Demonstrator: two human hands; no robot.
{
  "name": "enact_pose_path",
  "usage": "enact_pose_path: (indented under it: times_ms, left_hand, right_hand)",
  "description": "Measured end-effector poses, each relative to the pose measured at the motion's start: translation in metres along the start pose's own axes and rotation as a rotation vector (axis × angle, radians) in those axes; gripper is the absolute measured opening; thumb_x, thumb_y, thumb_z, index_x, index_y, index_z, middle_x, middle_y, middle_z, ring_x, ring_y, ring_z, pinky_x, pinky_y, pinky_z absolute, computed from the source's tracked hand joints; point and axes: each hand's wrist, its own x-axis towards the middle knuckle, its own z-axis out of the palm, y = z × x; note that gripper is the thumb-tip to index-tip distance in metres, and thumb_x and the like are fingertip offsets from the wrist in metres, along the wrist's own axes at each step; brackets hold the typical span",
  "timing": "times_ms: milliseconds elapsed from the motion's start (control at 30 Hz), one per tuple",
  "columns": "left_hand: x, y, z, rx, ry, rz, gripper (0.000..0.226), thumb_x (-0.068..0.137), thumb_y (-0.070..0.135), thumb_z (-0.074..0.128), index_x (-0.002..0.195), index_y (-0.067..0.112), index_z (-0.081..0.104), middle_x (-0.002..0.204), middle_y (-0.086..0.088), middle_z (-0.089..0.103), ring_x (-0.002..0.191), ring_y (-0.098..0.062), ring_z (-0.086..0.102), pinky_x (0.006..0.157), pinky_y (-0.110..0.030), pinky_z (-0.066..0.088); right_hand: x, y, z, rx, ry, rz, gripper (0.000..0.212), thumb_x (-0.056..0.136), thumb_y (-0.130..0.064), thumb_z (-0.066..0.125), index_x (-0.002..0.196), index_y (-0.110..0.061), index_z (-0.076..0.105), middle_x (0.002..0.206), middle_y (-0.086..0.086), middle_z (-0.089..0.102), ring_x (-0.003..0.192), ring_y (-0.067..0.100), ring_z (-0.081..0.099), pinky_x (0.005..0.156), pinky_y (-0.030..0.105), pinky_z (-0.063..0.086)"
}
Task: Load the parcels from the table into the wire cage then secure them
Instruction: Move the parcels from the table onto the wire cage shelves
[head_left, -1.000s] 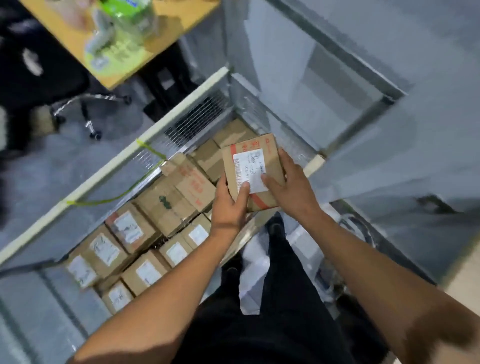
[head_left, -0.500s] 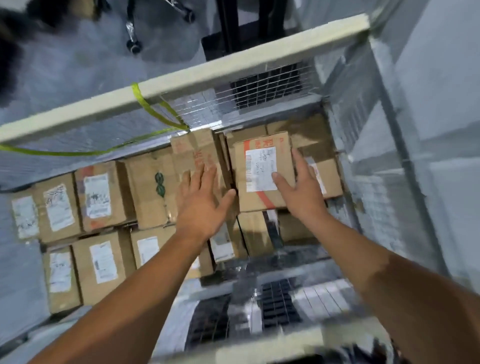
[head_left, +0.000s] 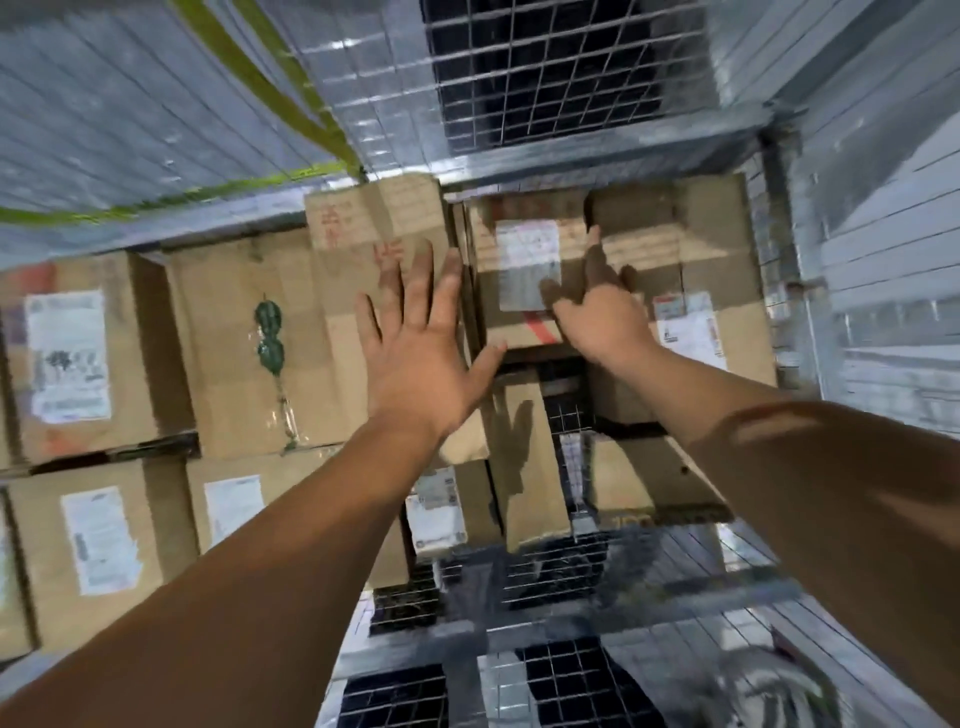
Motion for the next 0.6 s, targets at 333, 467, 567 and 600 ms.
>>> enact_pose_path:
  times_ms: [333,467,567,600]
  left_hand:
    - [-0.094,0.028,-0.145,-0.036,-0.259,0.058,0.082,0.100,0.067,0.040,0.166,0.027,0.012,0.174,0.000,-0.006,0.160,-0.027,-0.009,0.127,-0.052,-0.002]
    - [-0.151,0.060,-0.193,-0.122,-0.268,0.150,0.080,0.100,0.064,0.045,0.164,0.020,0.024,0.173,-0.004,0.012,0.159,-0.033,0.004,0.127,-0.054,0.006]
    - [-0.187,0.077,-0.220,-0.254,-0.312,0.186,0.078,0.100,0.060,0.050,0.163,0.019,0.027,0.172,-0.006,0.018,0.158,-0.036,0.009,0.127,-0.052,0.008]
    - [-0.203,0.082,-0.229,-0.292,-0.339,0.241,0.078,0.100,0.060,0.051,0.163,0.019,0.028,0.172,-0.006,0.019,0.158,-0.035,0.010,0.127,-0.052,0.009]
  right_hand:
    - [-0.203,0.009,-0.096,0.045,-0.067,-0.174,0.078,0.101,-0.061,0.048,0.165,-0.030,0.017,0.171,0.006,0.021,0.158,0.028,0.014,0.128,0.047,0.015]
    - [-0.307,0.013,-0.130,0.088,0.021,-0.057,0.075,0.101,-0.057,0.053,0.164,-0.031,0.023,0.170,0.008,0.023,0.158,0.027,0.014,0.127,0.046,0.017]
    - [-0.377,0.013,-0.140,0.165,0.094,-0.001,0.071,0.100,-0.055,0.056,0.162,-0.034,0.027,0.171,0.007,0.022,0.158,0.027,0.015,0.127,0.048,0.017]
    - [-0.407,0.015,-0.141,0.186,0.153,0.047,0.071,0.100,-0.055,0.056,0.162,-0.036,0.027,0.171,0.005,0.022,0.158,0.026,0.014,0.127,0.049,0.015]
